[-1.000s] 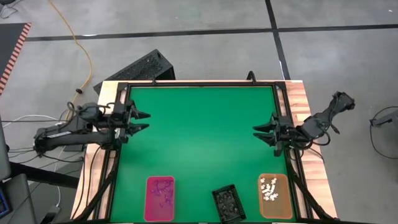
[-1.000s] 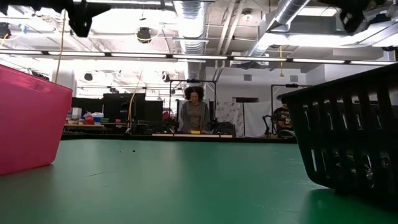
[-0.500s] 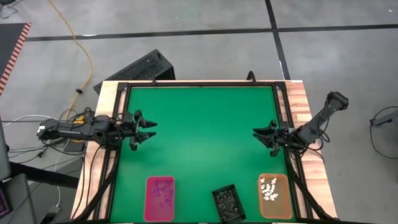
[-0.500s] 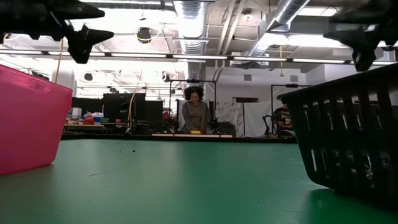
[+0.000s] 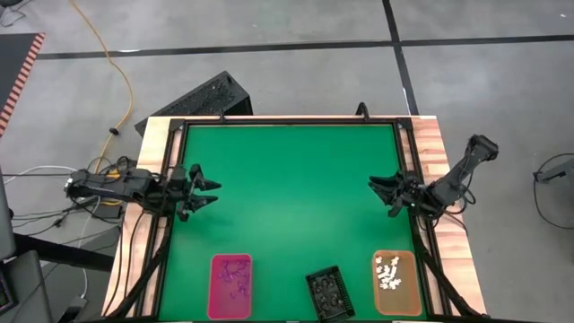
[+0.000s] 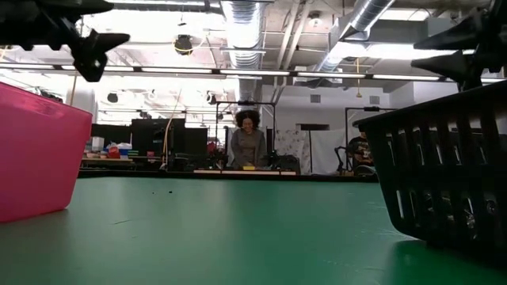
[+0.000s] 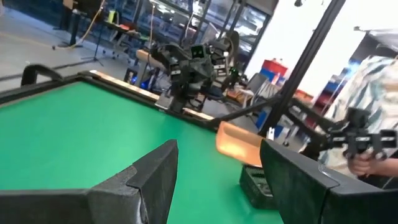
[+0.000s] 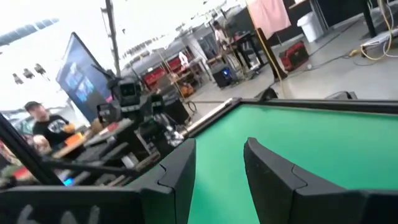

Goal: Sort Halloween decoration
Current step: Return to Home Position

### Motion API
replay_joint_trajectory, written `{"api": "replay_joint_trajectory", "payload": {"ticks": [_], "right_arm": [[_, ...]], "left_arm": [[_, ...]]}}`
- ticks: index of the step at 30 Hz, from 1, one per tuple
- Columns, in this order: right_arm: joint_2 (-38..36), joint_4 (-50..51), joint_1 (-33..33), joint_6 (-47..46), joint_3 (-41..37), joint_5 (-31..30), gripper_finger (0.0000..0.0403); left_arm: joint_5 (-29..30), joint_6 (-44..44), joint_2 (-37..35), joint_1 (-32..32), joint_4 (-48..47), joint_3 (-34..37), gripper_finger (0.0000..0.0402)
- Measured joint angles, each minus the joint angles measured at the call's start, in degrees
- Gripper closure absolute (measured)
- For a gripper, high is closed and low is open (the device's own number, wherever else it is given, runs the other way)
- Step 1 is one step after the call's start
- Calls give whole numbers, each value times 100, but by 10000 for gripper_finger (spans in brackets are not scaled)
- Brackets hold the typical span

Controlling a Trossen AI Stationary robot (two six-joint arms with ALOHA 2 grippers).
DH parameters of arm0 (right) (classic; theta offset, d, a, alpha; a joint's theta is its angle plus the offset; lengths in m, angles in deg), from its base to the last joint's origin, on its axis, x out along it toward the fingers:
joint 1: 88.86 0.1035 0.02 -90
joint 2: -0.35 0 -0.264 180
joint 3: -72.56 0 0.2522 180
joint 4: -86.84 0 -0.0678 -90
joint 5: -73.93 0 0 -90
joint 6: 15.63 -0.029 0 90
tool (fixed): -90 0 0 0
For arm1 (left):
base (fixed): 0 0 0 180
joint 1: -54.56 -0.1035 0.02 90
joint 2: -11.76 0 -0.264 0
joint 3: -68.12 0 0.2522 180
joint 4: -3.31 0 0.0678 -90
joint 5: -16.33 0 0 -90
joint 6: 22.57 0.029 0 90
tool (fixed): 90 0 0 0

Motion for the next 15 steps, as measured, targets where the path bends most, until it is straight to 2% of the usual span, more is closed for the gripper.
{"api": "replay_joint_trajectory", "payload": {"ticks": [3,8,11,15], "right_arm": [[-498,4,51,367,0,2,241],[-1278,122,229,1174,0,9,241],[-1230,91,348,1465,19,-155,241],[-1275,563,431,1115,-89,-175,241]], "left_arm": [[68,-108,-601,0,-563,-31,183],[605,-60,-515,3,-890,-106,183],[897,-207,-552,0,-966,71,183],[1075,-373,-622,5,-824,337,183]]}}
